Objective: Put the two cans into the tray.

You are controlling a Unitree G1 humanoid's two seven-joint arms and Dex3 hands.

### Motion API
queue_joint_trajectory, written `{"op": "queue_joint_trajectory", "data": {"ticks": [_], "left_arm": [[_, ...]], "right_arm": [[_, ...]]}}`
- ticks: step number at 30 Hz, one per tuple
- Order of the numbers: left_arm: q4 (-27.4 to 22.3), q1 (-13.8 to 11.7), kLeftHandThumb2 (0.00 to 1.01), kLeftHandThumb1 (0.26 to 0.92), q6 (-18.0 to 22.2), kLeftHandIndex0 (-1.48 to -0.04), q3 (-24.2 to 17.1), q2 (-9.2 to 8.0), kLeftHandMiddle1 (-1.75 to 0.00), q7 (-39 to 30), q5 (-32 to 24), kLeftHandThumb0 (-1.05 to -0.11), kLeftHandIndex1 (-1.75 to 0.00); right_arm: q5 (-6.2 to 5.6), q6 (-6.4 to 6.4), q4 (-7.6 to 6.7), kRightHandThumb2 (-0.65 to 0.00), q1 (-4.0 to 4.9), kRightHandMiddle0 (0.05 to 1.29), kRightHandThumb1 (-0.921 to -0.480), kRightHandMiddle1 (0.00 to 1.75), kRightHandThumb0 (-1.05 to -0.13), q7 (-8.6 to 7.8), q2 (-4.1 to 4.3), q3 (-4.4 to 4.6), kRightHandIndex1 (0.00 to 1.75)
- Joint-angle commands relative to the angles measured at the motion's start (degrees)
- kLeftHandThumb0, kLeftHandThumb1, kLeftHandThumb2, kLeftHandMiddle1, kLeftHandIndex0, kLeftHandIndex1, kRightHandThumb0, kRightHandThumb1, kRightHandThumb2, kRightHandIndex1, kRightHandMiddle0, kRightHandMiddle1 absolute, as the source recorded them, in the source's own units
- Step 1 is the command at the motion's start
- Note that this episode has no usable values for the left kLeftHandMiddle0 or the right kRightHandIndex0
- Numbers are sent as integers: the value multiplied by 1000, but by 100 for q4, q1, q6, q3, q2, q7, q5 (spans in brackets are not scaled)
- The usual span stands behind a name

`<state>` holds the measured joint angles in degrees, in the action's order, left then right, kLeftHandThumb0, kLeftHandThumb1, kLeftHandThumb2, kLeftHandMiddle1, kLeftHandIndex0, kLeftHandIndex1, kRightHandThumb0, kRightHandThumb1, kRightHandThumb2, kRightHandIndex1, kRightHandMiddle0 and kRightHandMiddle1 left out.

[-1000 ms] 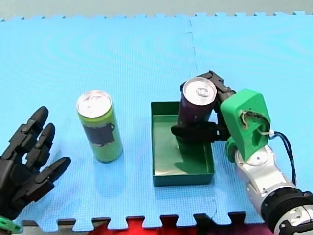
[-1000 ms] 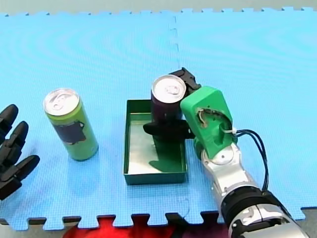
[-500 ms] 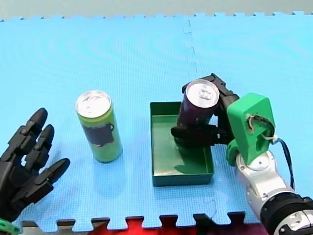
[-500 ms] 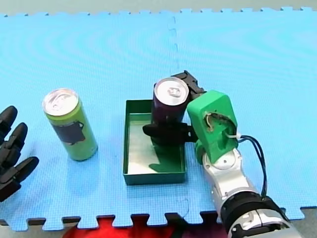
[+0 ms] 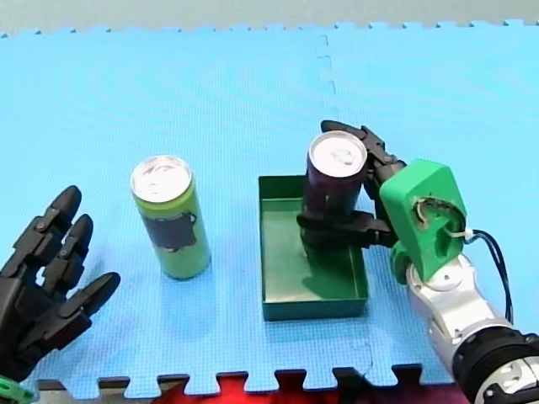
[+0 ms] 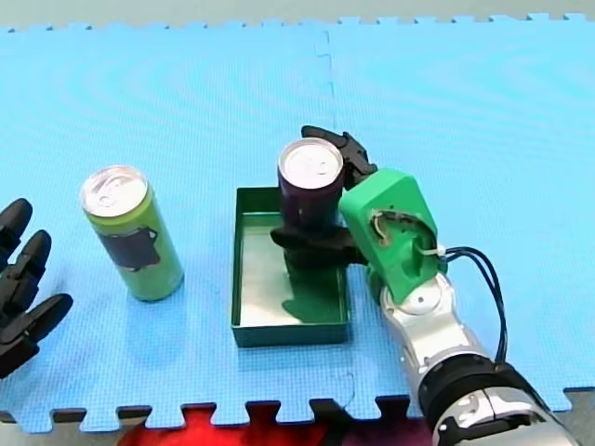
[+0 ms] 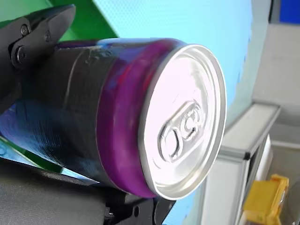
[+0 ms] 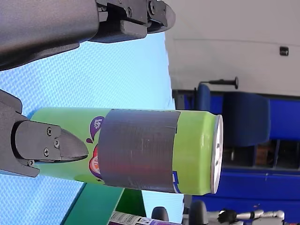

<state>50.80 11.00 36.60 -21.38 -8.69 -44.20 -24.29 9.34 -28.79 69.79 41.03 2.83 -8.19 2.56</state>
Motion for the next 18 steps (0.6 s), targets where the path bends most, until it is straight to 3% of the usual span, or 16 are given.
{"op": "queue_joint_trajectory", "data": {"ticks": [1,18], "left_arm": [[20,7,237,921,37,-183,-11,-33,-5,5,-8,-1048,-4],[64,28,259,921,120,-189,-4,-53,-3,-38,10,-1048,-4]], "right_arm": [[49,53,-4,0,31,139,-770,0,-986,78,39,45,2],[128,73,-54,0,41,134,-738,1,-971,244,54,135,0]]}}
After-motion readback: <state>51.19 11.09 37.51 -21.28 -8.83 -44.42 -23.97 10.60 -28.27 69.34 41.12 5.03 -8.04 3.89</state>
